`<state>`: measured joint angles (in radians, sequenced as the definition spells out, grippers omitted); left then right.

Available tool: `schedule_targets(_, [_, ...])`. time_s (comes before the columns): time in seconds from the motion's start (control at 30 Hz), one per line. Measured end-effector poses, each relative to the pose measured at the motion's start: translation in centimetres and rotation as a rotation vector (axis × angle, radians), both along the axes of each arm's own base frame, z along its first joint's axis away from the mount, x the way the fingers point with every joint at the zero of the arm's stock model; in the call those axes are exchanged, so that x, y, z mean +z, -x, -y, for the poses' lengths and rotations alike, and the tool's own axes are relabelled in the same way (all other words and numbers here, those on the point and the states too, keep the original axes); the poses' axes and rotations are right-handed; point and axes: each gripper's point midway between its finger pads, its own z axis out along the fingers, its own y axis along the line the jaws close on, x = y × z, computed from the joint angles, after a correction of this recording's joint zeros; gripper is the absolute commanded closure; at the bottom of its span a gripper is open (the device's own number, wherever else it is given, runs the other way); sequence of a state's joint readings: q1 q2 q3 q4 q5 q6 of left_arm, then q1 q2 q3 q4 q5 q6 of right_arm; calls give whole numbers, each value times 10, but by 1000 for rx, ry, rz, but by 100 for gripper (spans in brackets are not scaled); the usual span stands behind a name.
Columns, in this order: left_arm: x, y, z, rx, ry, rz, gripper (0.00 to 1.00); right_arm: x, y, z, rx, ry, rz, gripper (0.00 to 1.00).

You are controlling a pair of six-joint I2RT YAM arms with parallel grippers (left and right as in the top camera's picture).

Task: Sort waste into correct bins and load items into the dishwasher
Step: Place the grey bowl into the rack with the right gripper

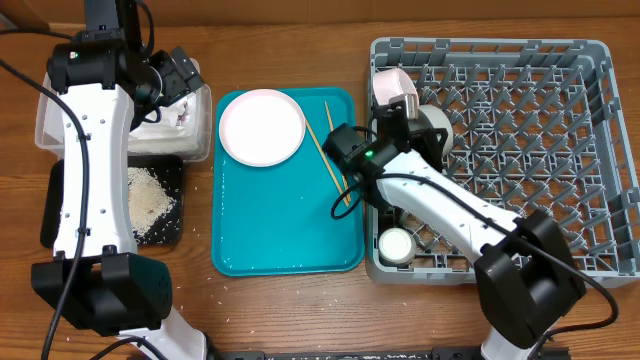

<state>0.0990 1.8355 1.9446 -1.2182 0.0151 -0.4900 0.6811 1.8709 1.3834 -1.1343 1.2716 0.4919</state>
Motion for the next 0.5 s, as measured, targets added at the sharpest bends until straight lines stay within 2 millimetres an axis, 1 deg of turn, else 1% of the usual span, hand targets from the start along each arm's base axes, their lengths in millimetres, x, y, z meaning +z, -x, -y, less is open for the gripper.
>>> schedule_targets(0.13, [0,0,0,0,0,0,0,1,8,-19,59,22,-12,96])
schedule_targets(0.17, [0,0,0,0,0,0,0,1,11,-25,77,32,-18,88])
schedule_targets(0.2, [0,0,0,0,0,0,0,1,13,-29,90,34,-21,73])
schedule_targets(0.23, [0,0,0,0,0,0,0,-1,16,-34,104,32,-34,53])
schedule_targets(0.27, [0,0,0,0,0,0,0,-3,19,-40,123,27,-48,43])
schedule_targets(0.3, [0,0,0,0,0,0,0,-6,24,-48,145,18,-64,39])
schedule_targets(0.4, [0,0,0,0,0,0,0,-14,32,-63,184,-8,-101,34])
schedule_targets(0.5, [0,0,0,0,0,0,0,-21,36,-68,188,-59,-138,32])
